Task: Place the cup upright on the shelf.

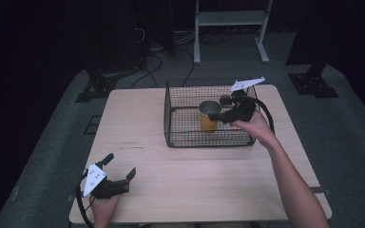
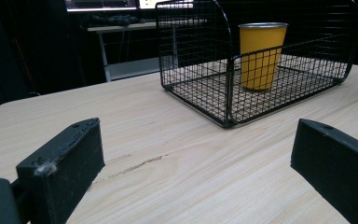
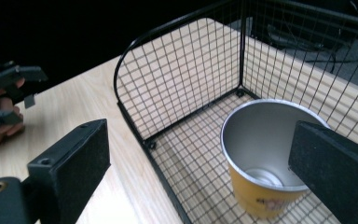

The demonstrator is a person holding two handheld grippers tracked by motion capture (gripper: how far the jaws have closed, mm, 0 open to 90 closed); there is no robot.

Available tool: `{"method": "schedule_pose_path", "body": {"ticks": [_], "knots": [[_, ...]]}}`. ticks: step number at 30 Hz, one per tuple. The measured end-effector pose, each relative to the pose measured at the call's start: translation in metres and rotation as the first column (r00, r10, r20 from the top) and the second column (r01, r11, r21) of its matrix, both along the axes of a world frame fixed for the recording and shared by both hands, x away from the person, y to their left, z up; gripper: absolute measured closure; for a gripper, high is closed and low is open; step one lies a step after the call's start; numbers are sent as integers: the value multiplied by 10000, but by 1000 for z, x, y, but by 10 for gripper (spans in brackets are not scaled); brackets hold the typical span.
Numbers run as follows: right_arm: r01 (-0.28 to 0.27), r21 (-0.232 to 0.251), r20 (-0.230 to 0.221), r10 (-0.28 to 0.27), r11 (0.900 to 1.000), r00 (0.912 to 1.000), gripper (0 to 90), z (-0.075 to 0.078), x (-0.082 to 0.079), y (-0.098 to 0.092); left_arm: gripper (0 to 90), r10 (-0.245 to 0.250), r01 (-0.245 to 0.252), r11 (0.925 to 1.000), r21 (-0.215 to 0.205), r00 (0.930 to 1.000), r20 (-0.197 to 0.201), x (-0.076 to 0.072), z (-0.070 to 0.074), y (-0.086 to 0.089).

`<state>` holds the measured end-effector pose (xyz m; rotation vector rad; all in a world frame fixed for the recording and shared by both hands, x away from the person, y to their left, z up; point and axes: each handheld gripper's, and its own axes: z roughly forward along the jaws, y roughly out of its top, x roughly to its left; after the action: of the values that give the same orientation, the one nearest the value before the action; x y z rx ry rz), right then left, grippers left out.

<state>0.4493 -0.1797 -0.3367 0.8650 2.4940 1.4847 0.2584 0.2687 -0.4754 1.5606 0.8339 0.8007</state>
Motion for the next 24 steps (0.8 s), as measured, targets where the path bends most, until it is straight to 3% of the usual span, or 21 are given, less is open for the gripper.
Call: {"method": "schedule_pose_path", "body": {"ticks": [10, 24], "knots": [[-126, 9, -151, 126, 9999, 9998, 46, -6, -12, -9, 18, -5, 5, 10000, 1, 10000, 1, 0, 0, 0], [98, 23, -367, -97, 9999, 9993, 46, -23, -25, -32, 18, 13, -13, 10000, 19, 10000, 1, 0, 0, 0]]}}
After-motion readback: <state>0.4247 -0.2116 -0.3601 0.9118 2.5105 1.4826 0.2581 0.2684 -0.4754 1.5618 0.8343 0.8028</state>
